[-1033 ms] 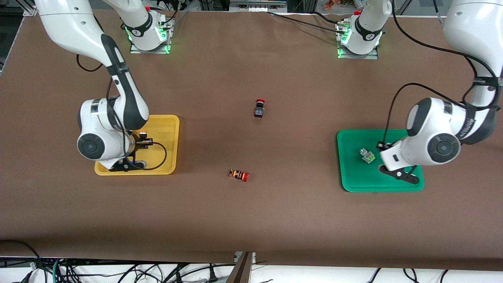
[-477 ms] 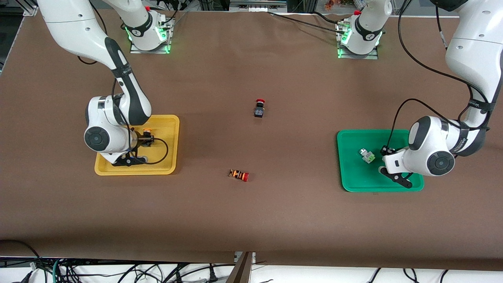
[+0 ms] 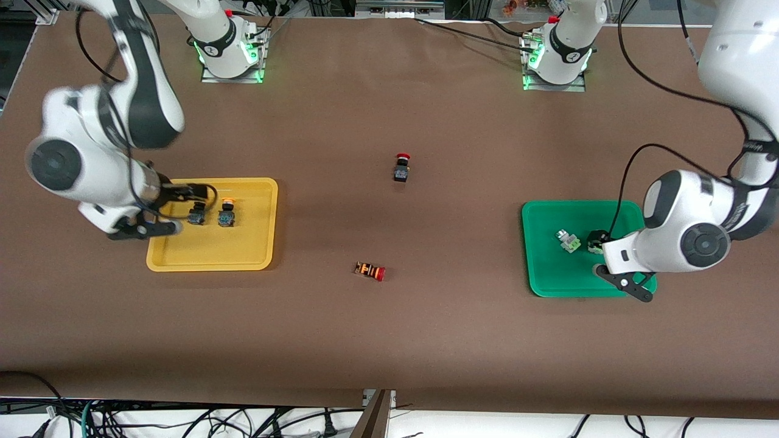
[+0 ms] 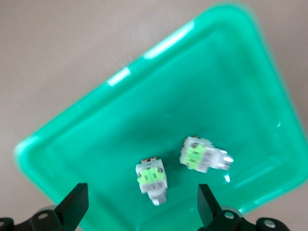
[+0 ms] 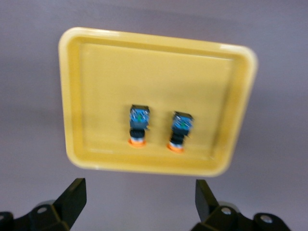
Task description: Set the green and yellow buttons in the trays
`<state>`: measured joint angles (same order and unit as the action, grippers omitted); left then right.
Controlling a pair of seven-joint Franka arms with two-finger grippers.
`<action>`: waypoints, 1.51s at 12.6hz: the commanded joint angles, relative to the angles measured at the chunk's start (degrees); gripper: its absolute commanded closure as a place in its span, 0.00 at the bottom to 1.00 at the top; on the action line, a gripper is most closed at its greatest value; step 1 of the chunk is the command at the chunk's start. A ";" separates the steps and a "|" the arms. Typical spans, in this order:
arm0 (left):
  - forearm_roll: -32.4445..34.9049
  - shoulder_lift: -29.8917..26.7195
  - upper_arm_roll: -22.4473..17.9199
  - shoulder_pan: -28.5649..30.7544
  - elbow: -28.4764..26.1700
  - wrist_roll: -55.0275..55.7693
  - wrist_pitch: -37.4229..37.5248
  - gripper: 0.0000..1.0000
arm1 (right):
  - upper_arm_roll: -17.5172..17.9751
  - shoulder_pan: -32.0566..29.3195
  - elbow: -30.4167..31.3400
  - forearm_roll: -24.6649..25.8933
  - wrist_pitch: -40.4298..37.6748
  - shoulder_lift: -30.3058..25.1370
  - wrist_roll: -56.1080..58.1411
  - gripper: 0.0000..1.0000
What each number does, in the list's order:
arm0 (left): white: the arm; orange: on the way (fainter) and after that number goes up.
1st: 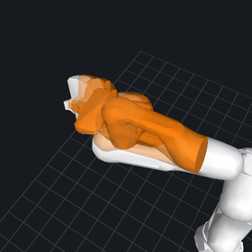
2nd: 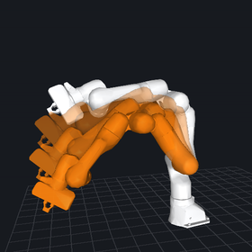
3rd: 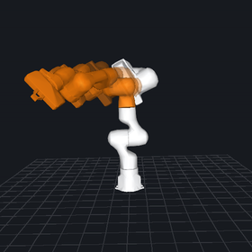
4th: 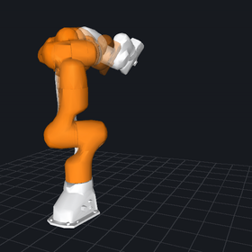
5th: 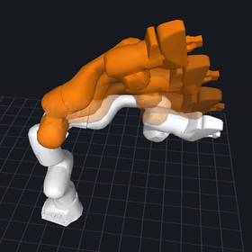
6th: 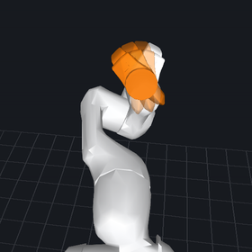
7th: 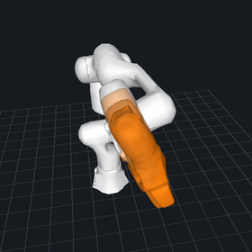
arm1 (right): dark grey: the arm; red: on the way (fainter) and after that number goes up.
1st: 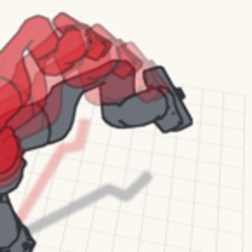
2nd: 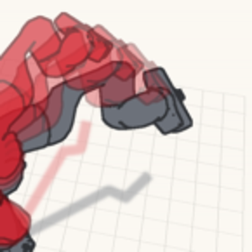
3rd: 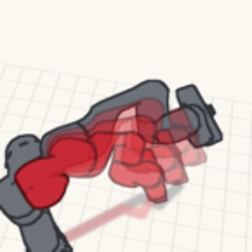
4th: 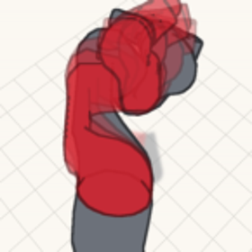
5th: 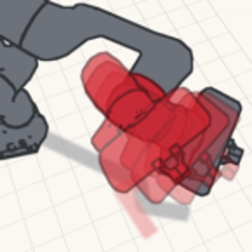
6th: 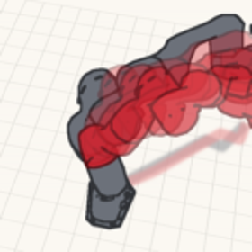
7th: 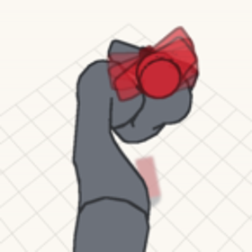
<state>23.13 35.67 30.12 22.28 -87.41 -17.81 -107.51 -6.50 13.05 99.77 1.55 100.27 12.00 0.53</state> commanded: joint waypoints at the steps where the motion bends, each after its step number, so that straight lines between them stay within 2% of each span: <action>1: -2.21 -6.38 3.43 -0.22 4.77 3.90 9.48 0.00 | 0.88 -2.24 -1.58 0.74 -7.69 -7.14 1.93 0.00; 2: -2.21 -8.32 4.84 -0.13 6.09 4.96 11.69 0.00 | 1.66 -2.33 -2.64 0.65 -10.85 -8.99 1.58 0.00; 3: -3.17 -10.51 5.73 -0.05 7.24 5.41 13.37 0.00 | 4.28 -3.72 -4.56 0.74 -13.67 -9.88 1.40 0.00; 4: -7.01 -12.27 5.21 -0.13 8.82 6.89 15.47 0.00 | 6.91 -5.13 -6.67 1.35 -16.05 -9.89 1.49 0.00; 5: -9.92 -15.94 2.60 -1.70 8.05 7.86 15.93 0.00 | 7.55 -5.58 -9.04 1.27 -19.03 -9.72 1.75 0.00; 6: -11.17 -19.29 -2.91 -6.15 7.35 9.61 16.02 0.00 | 7.38 -5.75 -12.28 0.92 -22.89 -9.45 1.84 0.00; 8: -16.51 -23.43 -17.13 -16.95 6.90 11.64 16.11 0.00 | 7.21 -6.63 -14.86 1.26 -23.54 -8.75 2.02 0.00; 9: -20.28 -25.10 -22.42 -19.36 6.72 13.65 16.11 0.00 | 7.73 -6.64 -14.86 2.31 -23.72 -8.75 1.93 0.00; 12: -22.16 -30.03 -27.03 -21.73 2.35 14.12 15.85 0.00 | 7.82 -6.55 -16.80 2.85 -24.24 -8.66 2.11 0.00; 13: -22.16 -33.26 -31.22 -24.89 -1.85 14.11 15.50 0.00 | 7.82 -6.46 -16.88 2.85 -24.77 -8.66 2.11 0.00; 15: -22.16 -37.76 -32.58 -26.40 -9.06 14.29 11.47 0.00 | 7.47 -6.37 -16.88 2.85 -24.77 -8.48 1.93 0.00; 16: -22.25 -38.73 -34.50 -29.02 -10.92 14.29 10.93 0.00 | 7.47 -6.37 -16.88 2.85 -24.77 -8.48 2.02 0.00; 17: -22.25 -38.92 -37.30 -31.40 -11.12 14.29 10.83 0.00 | 7.47 -6.28 -16.88 2.85 -24.95 -8.40 2.11 0.00; 19: -22.25 -39.01 -37.33 -31.07 -10.86 14.38 10.75 0.00 | 7.56 -6.20 -16.88 2.76 -24.86 -8.40 1.76 0.00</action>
<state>1.91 -1.28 -5.68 -7.64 -96.11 -4.00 -95.40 0.30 7.43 84.90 3.60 76.99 2.75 2.07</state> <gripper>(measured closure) 0.000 0.000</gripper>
